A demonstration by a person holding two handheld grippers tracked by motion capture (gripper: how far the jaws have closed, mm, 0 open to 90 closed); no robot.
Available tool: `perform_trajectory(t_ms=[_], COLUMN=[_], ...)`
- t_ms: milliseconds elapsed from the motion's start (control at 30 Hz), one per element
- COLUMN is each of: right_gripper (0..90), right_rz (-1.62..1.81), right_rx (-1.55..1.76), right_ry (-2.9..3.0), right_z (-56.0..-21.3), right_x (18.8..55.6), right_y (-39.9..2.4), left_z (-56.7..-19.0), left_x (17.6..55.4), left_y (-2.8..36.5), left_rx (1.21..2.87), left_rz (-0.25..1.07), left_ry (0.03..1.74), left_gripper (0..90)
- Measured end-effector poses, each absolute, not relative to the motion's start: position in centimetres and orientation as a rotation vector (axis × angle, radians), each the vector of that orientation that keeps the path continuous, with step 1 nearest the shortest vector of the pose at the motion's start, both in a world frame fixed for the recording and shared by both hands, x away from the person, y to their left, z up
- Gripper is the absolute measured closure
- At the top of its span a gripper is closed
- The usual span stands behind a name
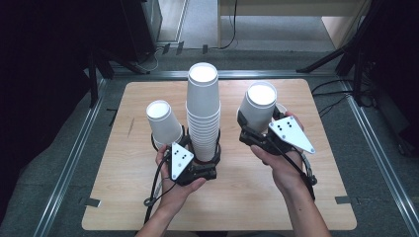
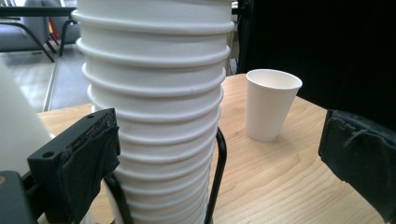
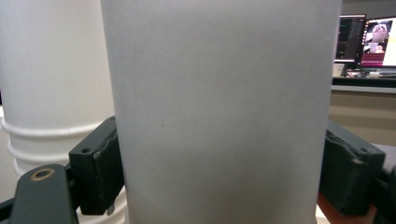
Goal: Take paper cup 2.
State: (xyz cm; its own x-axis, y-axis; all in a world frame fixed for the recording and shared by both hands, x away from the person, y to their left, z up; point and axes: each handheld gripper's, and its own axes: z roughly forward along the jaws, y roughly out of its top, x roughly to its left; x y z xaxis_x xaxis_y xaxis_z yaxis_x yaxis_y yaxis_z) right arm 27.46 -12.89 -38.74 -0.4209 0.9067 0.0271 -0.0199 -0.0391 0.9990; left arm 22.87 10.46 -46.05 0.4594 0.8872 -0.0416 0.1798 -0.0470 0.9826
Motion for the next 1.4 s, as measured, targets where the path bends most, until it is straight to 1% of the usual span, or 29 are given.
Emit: perform_trajectory(t_ms=[67,333,533,700,933,1200,1400], right_gripper=[15.1,15.1,15.1,15.1,15.0,15.0,14.9], right_rz=[1.554,1.54,1.521,1.479,1.45,1.344,1.295], right_rx=[0.972,0.956,0.948,0.931,0.895,0.78,0.727], right_ry=[1.494,1.515,1.54,1.555,1.574,1.642,1.658], right_z=[-39.7,-41.8,-43.4,-44.8,-46.2,-47.9,-48.7], right_x=[27.0,26.2,25.6,25.1,24.3,23.2,23.0], right_y=[-13.0,-12.7,-12.4,-12.2,-11.8,-10.3,-9.7], left_z=[-46.1,-46.4,-46.8,-46.2,-45.5,-45.1,-45.2], left_x=[22.7,21.7,21.2,21.1,20.6,20.5,20.5], left_y=[10.8,12.3,13.1,13.8,14.1,14.2,14.1], left_rx=[1.536,1.55,1.569,1.555,1.587,1.623,1.647], left_rz=[0.754,0.738,0.696,0.656,0.647,0.569,0.557], left_ry=[0.974,0.982,0.98,0.974,0.931,0.915,0.91], left_gripper=[0.0,0.0,0.0,0.0,0.0,0.0,0.0])
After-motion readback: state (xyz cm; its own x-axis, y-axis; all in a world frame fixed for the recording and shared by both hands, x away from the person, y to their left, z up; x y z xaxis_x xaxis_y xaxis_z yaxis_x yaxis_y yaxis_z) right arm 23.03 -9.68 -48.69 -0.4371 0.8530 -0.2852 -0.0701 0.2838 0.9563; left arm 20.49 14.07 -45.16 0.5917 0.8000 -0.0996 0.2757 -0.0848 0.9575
